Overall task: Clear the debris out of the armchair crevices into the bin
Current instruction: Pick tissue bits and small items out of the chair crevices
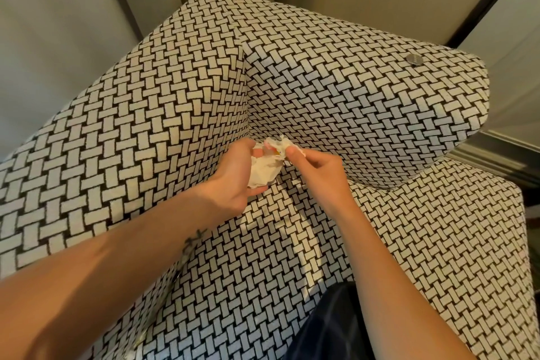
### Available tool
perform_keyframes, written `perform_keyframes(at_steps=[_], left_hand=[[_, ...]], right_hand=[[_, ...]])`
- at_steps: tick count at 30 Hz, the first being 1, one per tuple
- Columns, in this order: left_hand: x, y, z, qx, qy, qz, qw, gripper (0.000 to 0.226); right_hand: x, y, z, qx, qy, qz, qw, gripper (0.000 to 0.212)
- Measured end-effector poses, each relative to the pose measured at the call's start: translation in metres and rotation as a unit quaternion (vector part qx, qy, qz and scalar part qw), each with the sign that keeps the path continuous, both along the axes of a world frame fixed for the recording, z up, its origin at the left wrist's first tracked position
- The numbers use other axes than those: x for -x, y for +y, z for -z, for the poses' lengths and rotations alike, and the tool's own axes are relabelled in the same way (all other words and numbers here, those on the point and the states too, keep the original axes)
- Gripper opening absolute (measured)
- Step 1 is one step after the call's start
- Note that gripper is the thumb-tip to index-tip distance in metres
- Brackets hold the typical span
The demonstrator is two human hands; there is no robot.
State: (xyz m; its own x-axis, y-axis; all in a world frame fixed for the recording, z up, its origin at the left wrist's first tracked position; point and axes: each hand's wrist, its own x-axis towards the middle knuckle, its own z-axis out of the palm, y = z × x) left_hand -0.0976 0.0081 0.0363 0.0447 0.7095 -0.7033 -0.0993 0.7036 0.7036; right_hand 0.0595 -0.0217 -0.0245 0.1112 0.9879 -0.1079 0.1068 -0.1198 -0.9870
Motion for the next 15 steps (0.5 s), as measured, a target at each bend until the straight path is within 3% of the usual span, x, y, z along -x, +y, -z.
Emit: perform_keyframes(at_steps=[2,9,15], left_hand=[[0.000,0.000,0.002,-0.005,-0.007,0.020,1.000,0.031],[0.001,0.001,0.006,0.011,-0.038,0.036,0.999,0.027],[0.002,0.003,0.010,-0.029,0.000,0.023,0.999,0.024]], right_hand=[[0.003,0.001,0.001,-0.008,0.007,-0.024,1.000,0.023],[0.019,0.008,0.010,-0.015,-0.105,-0.049,0.993,0.024],[0.024,0.008,0.004,-0.021,-0.049,-0.026,0.998,0.022]])
